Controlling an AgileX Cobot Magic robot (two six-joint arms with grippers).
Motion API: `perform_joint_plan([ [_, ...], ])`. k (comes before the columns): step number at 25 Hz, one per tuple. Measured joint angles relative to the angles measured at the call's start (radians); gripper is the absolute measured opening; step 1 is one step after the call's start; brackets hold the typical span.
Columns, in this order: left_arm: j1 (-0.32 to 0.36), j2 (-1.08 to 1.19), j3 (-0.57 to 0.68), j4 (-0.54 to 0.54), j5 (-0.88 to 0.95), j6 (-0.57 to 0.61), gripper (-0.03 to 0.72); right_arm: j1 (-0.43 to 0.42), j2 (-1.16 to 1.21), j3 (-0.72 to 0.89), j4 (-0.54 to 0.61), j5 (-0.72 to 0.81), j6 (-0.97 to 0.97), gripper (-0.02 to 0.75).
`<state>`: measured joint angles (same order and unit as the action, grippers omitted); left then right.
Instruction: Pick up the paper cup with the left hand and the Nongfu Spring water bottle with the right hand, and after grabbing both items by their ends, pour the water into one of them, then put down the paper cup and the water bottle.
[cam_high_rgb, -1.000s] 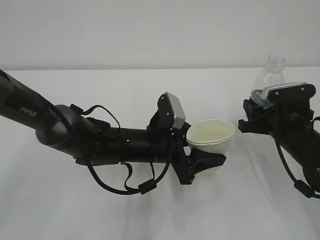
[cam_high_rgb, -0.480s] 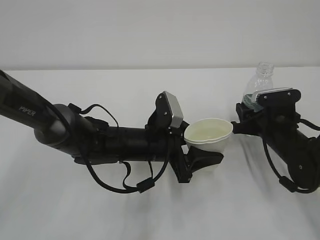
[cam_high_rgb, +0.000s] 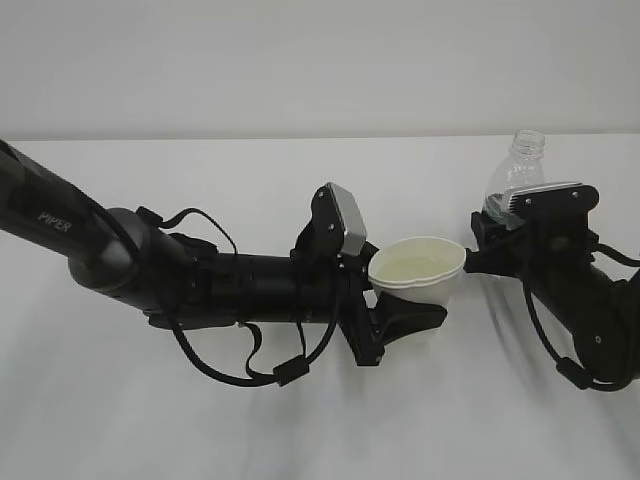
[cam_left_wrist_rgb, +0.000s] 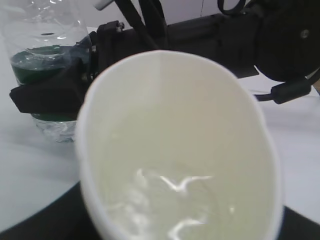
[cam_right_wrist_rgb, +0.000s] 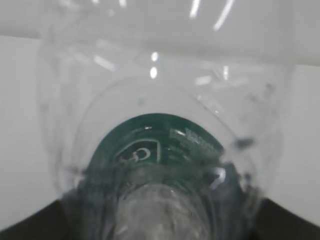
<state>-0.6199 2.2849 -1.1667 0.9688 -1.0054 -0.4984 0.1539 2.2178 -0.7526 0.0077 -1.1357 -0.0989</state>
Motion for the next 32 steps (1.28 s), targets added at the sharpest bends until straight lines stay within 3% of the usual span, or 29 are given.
perform_joint_plan([
  [4, 0.0, 0.0, 0.0, 0.0, 0.0, 0.0, 0.426, 0.0, 0.002, 0.0, 0.0, -0.004, 0.002, 0.4],
  [9, 0.0, 0.0, 0.0, 0.0, 0.0, 0.0, 0.421, 0.0, 0.002, 0.0, 0.0, -0.004, 0.032, 0.553],
  [12, 0.0, 0.0, 0.0, 0.0, 0.0, 0.0, 0.421, 0.0, 0.002, 0.0, 0.0, -0.004, 0.036, 0.596],
  [20, 0.002, 0.0, 0.0, 0.0, 0.043, 0.0, 0.421, 0.0, -0.04, 0.039, -0.026, -0.004, 0.032, 0.608],
  [32, 0.068, -0.002, 0.0, -0.026, 0.052, 0.0, 0.421, 0.0, -0.243, 0.301, -0.027, -0.006, -0.023, 0.608],
])
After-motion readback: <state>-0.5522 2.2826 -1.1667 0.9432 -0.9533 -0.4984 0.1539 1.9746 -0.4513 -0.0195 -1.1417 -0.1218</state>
